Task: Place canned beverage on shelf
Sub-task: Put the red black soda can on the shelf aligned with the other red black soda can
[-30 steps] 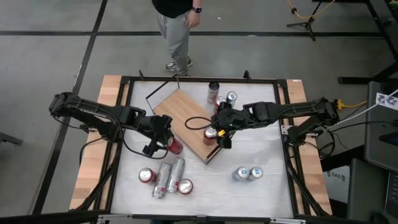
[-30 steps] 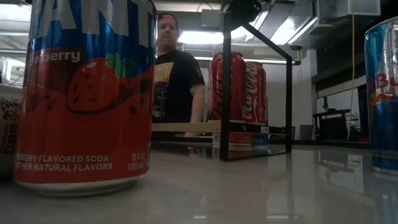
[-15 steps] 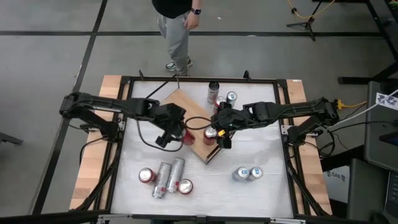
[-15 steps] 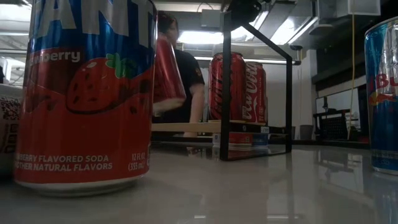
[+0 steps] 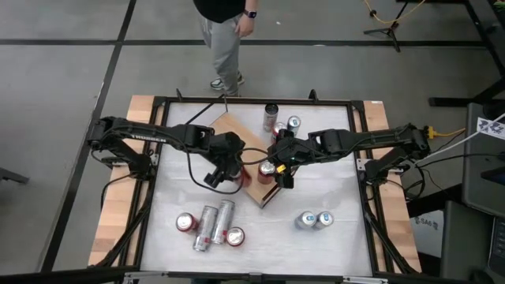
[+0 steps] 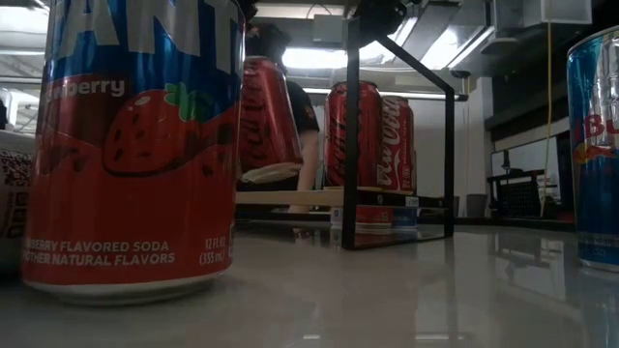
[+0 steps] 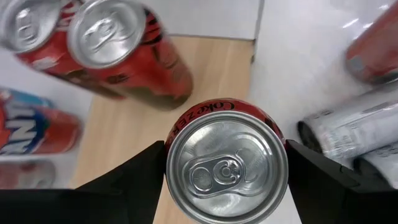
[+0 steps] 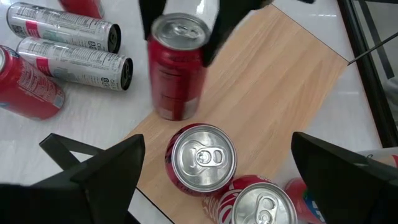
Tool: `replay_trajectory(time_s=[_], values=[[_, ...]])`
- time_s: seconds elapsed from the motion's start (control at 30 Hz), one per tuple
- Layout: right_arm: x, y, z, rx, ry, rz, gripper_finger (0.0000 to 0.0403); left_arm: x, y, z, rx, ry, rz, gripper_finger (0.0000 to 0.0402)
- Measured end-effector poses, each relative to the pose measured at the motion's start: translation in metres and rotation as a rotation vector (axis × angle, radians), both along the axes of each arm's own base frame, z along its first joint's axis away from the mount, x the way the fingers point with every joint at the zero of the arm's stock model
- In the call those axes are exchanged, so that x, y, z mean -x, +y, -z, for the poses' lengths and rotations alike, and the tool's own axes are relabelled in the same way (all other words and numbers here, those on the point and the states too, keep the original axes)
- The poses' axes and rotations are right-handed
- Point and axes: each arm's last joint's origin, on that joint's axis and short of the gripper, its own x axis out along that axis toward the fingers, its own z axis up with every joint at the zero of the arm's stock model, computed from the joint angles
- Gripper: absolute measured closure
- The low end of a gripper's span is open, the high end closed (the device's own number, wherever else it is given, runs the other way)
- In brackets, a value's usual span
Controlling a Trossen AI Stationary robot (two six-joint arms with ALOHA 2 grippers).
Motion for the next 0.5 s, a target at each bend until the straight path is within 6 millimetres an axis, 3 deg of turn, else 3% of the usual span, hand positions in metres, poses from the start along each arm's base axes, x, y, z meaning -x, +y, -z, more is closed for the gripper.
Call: replay_trajectory(time_s=[0.5], values=[[0.0, 0.0, 0.0, 0.0, 0.0, 0.0, 0.0008, -0.0077, -0.0096, -0.0067, 0.064, -0.107, 0.079, 0.0132]])
